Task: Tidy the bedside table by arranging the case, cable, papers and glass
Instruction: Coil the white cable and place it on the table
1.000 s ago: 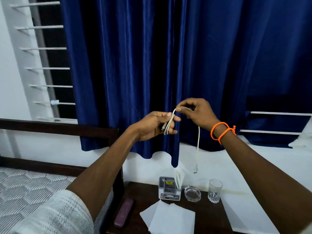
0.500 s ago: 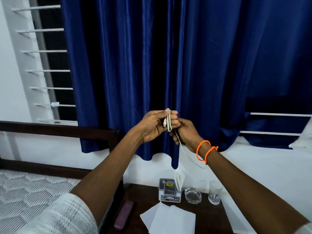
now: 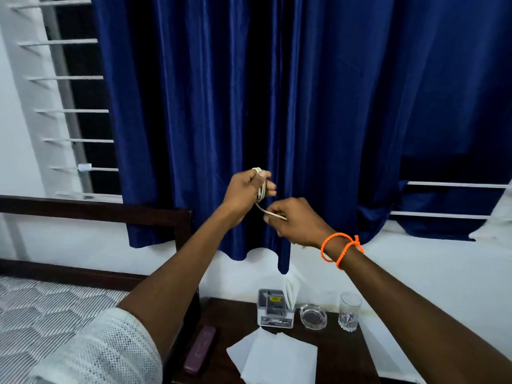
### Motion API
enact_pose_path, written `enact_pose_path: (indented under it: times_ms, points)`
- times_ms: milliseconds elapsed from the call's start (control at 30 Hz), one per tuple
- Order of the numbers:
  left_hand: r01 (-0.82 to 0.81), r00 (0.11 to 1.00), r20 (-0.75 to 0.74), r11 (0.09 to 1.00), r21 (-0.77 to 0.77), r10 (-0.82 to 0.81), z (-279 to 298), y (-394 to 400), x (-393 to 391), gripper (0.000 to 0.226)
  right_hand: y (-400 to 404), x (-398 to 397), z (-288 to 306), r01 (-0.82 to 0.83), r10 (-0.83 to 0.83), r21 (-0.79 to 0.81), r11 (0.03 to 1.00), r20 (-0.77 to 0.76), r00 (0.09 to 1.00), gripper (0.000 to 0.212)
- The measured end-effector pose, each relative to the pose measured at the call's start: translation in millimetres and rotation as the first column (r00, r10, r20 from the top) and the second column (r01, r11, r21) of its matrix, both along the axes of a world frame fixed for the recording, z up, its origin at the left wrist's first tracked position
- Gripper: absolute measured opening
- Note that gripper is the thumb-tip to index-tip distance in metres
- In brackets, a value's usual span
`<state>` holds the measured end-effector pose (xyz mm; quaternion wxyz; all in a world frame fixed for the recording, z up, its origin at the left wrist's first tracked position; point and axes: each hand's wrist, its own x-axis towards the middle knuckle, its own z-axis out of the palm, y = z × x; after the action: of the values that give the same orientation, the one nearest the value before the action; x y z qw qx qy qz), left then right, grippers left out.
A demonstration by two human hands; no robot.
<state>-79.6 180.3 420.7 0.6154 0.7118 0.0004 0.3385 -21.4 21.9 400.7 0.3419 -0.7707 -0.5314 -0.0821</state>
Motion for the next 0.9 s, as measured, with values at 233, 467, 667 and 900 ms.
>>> enact_pose_path:
  times_ms: [233, 467, 667, 900]
  points:
    - [0.128, 0.982, -0.168, 0.95, 0.284, -0.083, -15, 4, -4, 0.032, -20, 11, 50, 0.013, -0.023, 0.058, 0.998, 0.191, 0.981, 0.014]
    - [0.494, 0.833, -0.187, 0.852, -0.17, -0.521, -12, -4, -10, 0.036, -36, 34, 70, -0.053, 0.035, 0.183, 0.982, 0.097, 0.995, 0.007]
    - [0.601, 0.758, -0.056, 0.728, -0.33, -0.65, 0, -19, -21, 0.037, -33, 40, 57, -0.099, 0.15, 0.337, 0.936, -0.13, 0.98, 0.011]
    - [0.688, 0.664, 0.111, 0.545, -0.479, -0.74, 4, -25, -23, 0.035, -18, 31, 36, -0.142, 0.335, 0.364, 0.921, -0.549, 0.766, 0.044]
